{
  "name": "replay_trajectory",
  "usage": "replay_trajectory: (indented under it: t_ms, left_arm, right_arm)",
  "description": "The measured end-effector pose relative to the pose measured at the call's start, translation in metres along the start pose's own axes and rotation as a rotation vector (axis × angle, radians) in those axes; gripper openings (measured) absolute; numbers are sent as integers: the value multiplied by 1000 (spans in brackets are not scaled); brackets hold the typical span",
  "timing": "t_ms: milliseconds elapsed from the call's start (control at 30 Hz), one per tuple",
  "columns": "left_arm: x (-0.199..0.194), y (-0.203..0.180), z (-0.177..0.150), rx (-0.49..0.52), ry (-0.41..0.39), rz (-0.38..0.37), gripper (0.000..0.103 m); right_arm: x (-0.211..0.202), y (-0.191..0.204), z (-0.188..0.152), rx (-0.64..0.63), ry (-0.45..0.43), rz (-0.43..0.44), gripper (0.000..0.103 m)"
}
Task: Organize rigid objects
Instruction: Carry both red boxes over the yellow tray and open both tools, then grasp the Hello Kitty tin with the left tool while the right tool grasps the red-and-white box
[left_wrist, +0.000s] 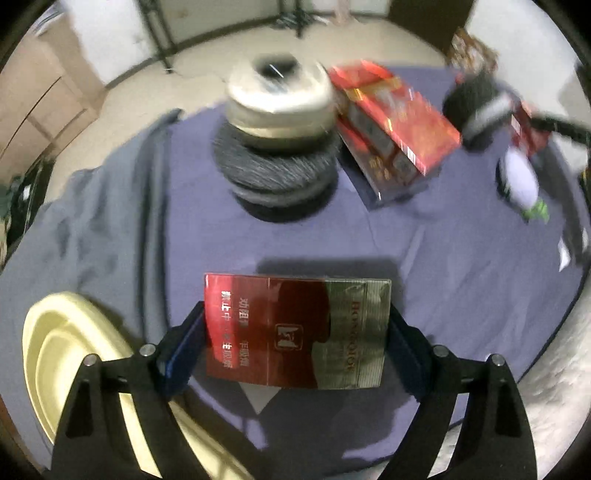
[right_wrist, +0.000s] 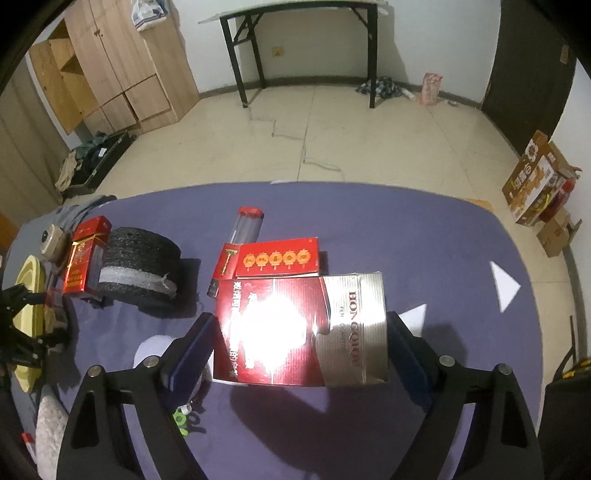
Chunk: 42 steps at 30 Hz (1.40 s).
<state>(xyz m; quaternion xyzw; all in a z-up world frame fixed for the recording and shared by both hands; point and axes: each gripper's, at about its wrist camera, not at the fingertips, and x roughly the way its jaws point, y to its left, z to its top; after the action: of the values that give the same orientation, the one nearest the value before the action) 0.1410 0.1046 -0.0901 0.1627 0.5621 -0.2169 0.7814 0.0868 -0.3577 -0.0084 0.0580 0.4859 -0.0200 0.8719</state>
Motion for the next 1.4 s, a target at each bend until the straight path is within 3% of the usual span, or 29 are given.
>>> replay_trajectory:
  t_ms: [133,200,267,367,467,533,667,767,900,1000,1167,1200,1300,1400]
  left_arm:
    - [-65,31,-13,-126,-122,-5,88]
    - [-103,59,-27,-155,-165,50,88]
    - [-125,87,-38,-171,-175,119,88]
    - [-150,156,-74,-290,-157,199,88]
    - [-146,209,-102,-406,-126,198,88]
    - [-129,228,-119,-434,-84,201,88]
    - [-76,243,-134,-516,-39,161,88]
    - [-40,240,-132,-544,-18,132,88]
    - [-24,227,-124,-446,5,151,89]
    - [-10,230,-126,-452,34,156,89]
    - [-26,229,-125,-460,20,80,91]
    - [-35,230,-122,-462,10,82,91]
    - [-73,226,-110,-469,-57,100,101]
    - [-116,196,-82,-421,-160,92,103]
  right_arm:
    - [-42,8,-1,-3,-64,31,89]
    - [-77,33,1,-61,-119,87,89]
    - [-103,76,6,-152,-145,160,89]
    - [-137,176,8,-333,-171,307,89]
    - [-137,261,1,-429,-121,465,89]
    - [-118,331,-15,-510,-76,520,89]
    - [-56,431,-57,-621,41,540,89]
    - [-12,486,-91,-711,86,486,88]
    - [18,524,-113,-798,102,413,88]
    - [35,537,-120,-808,121,376,88]
    - [40,547,-128,-774,174,369,96]
    - [35,549,-129,-776,170,364,102]
    - [-4,544,-129,-774,86,358,102]
    - [-52,514,-112,-674,27,387,103]
